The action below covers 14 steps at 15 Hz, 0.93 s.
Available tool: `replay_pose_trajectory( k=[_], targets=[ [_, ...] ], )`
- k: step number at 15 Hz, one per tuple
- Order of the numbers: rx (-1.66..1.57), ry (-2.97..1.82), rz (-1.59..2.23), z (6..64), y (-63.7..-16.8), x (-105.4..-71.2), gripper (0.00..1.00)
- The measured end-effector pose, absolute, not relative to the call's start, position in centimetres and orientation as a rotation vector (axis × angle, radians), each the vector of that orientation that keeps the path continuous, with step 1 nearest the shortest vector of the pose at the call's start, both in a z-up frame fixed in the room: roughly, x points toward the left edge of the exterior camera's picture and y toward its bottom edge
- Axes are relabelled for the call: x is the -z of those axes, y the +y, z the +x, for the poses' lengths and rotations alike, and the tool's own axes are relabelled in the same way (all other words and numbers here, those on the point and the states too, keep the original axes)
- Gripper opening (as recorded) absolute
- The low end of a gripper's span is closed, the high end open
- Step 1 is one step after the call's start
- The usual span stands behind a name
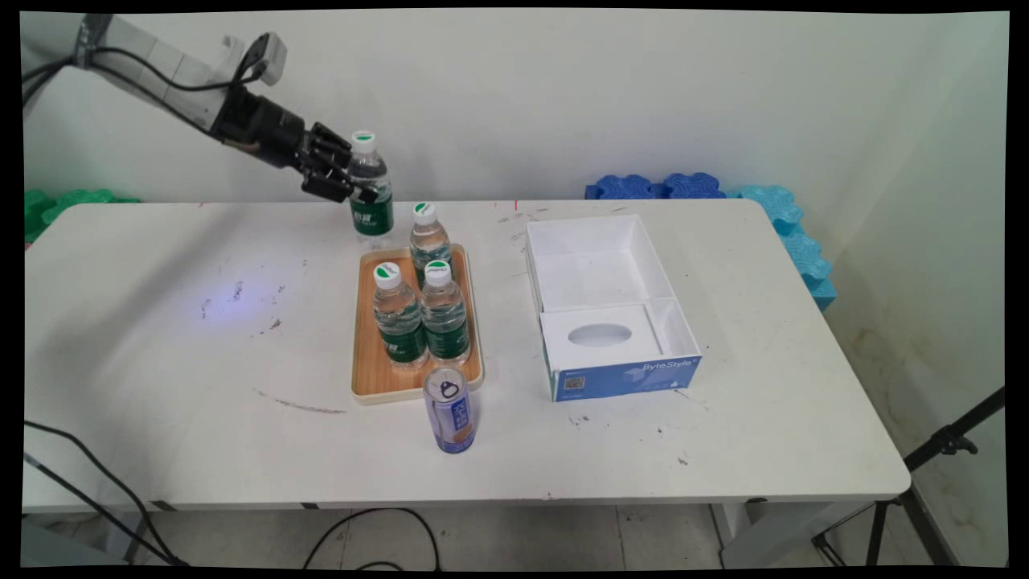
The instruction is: Place the picked object on the tray
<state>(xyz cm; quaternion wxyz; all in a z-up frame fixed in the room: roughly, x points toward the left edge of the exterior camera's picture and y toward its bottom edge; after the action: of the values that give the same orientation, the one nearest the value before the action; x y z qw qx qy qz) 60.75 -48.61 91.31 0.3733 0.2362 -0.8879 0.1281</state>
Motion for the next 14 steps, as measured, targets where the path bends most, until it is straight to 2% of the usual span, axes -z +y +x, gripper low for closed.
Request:
replay_pose_trajectory(
  k=[14],
  targets=[
    [-0.271,-2.244,0.568,58.7,-44.8,-85.1,0.00]
  ],
)
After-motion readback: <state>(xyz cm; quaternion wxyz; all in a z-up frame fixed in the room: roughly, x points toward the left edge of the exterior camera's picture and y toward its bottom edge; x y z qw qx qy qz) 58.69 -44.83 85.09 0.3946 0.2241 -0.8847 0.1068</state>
